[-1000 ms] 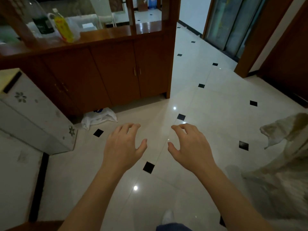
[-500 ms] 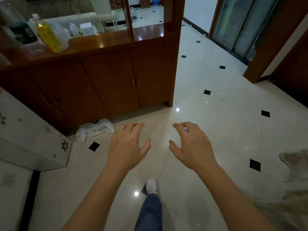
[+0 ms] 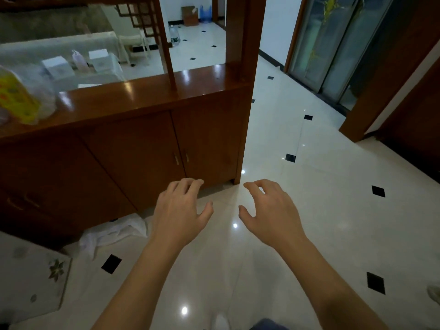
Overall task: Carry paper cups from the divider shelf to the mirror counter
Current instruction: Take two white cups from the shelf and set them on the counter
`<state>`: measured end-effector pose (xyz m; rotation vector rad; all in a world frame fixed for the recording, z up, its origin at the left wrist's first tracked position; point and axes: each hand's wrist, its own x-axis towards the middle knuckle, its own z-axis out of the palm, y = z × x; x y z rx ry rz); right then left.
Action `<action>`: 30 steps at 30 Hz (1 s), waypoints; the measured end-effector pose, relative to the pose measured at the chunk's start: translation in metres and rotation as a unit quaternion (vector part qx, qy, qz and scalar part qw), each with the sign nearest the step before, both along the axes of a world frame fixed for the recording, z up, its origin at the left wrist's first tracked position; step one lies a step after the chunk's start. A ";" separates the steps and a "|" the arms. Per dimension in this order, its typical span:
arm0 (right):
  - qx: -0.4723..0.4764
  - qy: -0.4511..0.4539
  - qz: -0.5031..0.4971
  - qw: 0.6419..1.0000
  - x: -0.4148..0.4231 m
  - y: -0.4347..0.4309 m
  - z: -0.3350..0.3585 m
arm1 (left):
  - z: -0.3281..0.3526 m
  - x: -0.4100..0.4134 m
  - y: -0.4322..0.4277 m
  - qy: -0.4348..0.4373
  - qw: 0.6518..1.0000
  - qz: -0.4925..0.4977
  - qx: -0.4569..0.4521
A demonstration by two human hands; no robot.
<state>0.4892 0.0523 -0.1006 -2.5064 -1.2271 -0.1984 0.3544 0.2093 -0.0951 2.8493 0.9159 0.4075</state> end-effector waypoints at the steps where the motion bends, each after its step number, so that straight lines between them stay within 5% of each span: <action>1: 0.002 0.001 0.001 1.000 0.011 0.012 0.000 | 0.001 0.011 0.011 0.002 1.000 -0.001 0.000; 30: 0.024 0.037 0.119 0.992 0.402 0.369 -0.001 | 0.009 0.356 0.315 -0.004 0.991 0.129 0.018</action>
